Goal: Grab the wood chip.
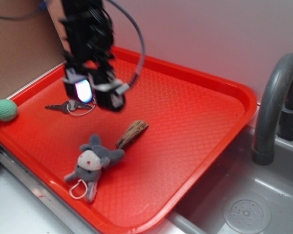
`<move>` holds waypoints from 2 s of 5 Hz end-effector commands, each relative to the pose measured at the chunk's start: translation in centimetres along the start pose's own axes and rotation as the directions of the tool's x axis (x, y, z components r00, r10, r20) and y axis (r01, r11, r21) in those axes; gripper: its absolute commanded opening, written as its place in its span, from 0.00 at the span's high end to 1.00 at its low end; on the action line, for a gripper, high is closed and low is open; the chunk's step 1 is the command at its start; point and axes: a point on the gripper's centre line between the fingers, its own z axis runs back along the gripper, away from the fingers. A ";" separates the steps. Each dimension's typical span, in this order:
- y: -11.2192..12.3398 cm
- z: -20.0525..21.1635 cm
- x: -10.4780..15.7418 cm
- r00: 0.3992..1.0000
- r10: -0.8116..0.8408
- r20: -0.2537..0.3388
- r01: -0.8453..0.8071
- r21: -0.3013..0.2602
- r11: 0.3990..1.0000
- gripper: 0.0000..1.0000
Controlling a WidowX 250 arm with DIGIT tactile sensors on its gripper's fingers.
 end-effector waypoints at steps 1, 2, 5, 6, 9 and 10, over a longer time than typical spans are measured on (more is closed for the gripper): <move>-1.8 -1.4 3.1 0.999 0.051 -0.008 -0.051 -0.032 0.998 0.00; -1.8 -2.8 3.5 0.999 0.033 -0.023 -0.033 0.004 0.999 0.00; -1.3 -4.4 3.8 1.000 0.026 -0.002 -0.025 0.111 0.994 1.00; -0.9 -3.8 3.8 1.000 0.019 0.019 -0.021 0.147 0.989 1.00; 4.8 7.2 2.5 0.981 0.036 0.192 -0.078 0.212 0.974 1.00; 6.7 12.3 0.8 0.971 0.077 0.226 -0.119 0.178 0.977 1.00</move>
